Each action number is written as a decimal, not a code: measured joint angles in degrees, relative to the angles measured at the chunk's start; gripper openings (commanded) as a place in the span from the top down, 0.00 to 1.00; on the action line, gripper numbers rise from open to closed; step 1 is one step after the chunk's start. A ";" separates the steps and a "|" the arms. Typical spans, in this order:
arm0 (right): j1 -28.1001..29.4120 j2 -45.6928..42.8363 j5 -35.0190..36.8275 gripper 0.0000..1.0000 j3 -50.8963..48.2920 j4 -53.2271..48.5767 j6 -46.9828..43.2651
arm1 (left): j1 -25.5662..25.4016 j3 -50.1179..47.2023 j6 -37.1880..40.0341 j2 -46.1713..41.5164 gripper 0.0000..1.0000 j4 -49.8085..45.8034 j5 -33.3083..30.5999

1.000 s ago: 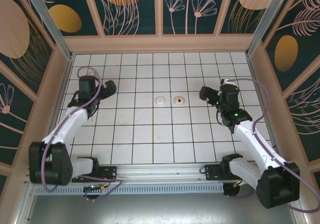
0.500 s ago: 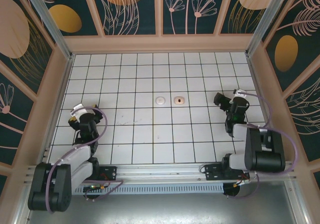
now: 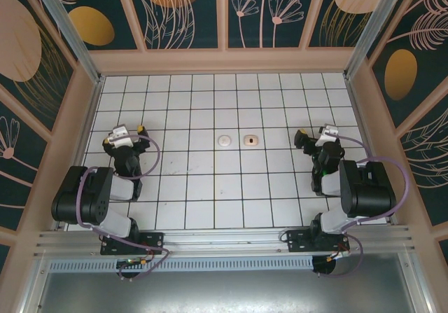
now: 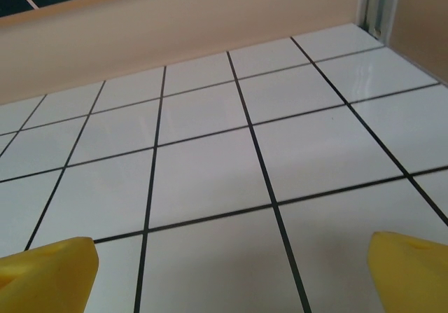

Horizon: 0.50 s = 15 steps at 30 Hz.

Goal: Insert the wireless bluetooth earbuds into the charging case

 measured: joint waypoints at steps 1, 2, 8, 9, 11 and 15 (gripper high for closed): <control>0.22 0.00 0.04 0.01 0.00 0.33 -0.22 | 0.02 0.11 0.00 -0.02 0.01 0.13 0.15; 0.33 0.00 0.22 0.01 0.00 0.48 -0.46 | 0.02 0.09 0.02 -0.02 0.01 0.13 0.17; 0.70 0.00 0.15 0.01 0.15 0.55 -1.55 | 0.02 0.04 0.04 -0.02 0.01 0.15 0.85; 0.70 0.00 0.15 0.01 0.15 0.55 -1.60 | 0.02 0.04 0.04 -0.02 0.01 0.15 0.94; 0.70 0.00 0.15 0.01 0.15 0.55 -1.79 | 0.02 0.04 0.04 -0.02 0.01 0.15 1.01; 0.70 0.00 0.13 0.01 0.15 0.55 -1.92 | 0.02 0.04 0.07 -0.02 0.01 0.15 1.01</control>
